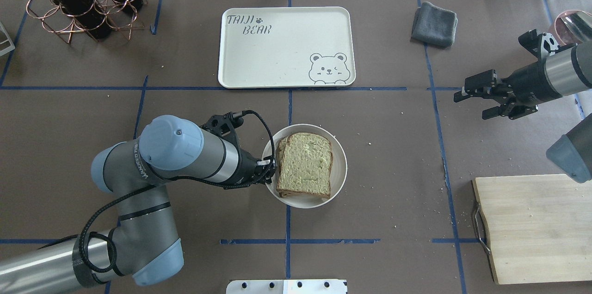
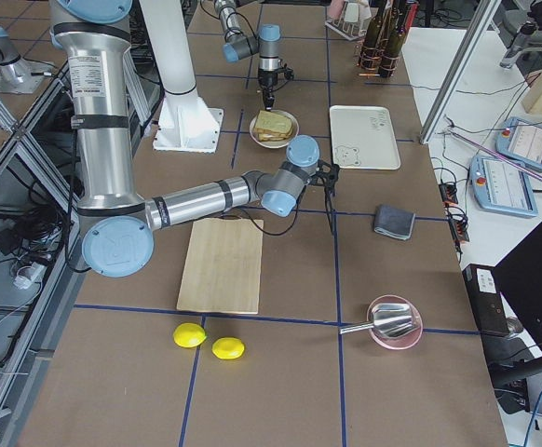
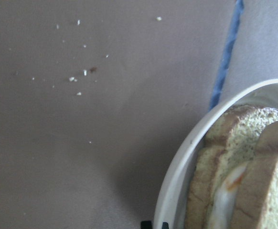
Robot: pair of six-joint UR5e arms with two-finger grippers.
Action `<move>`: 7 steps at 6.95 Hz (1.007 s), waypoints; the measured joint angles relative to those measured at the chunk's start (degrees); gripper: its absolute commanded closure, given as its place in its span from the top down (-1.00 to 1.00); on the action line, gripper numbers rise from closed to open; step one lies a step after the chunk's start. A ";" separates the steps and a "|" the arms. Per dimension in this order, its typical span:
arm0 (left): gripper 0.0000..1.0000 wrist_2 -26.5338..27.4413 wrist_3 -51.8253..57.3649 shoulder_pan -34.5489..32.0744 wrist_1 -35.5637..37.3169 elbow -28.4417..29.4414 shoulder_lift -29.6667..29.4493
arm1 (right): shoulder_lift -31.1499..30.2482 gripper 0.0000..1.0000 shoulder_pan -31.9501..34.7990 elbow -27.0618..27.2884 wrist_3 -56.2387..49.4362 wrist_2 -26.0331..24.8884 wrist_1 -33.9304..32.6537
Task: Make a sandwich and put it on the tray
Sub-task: 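Lift the plate with the left gripper and carry it onto the bear tray, then set the plate down on the tray and open the left gripper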
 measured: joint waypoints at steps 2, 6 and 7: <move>-1.00 0.42 -8.68 -5.83 -0.10 3.81 -4.11 | 0.01 1.00 -0.11 -0.01 0.02 -0.22 0.00; -1.00 0.43 -19.69 -14.91 -9.98 33.21 -19.52 | 0.09 1.00 -0.32 0.18 0.00 -1.35 0.00; -0.94 0.45 -20.08 -15.51 -12.39 36.92 -20.66 | 0.03 1.00 -0.35 0.32 0.02 -1.41 0.00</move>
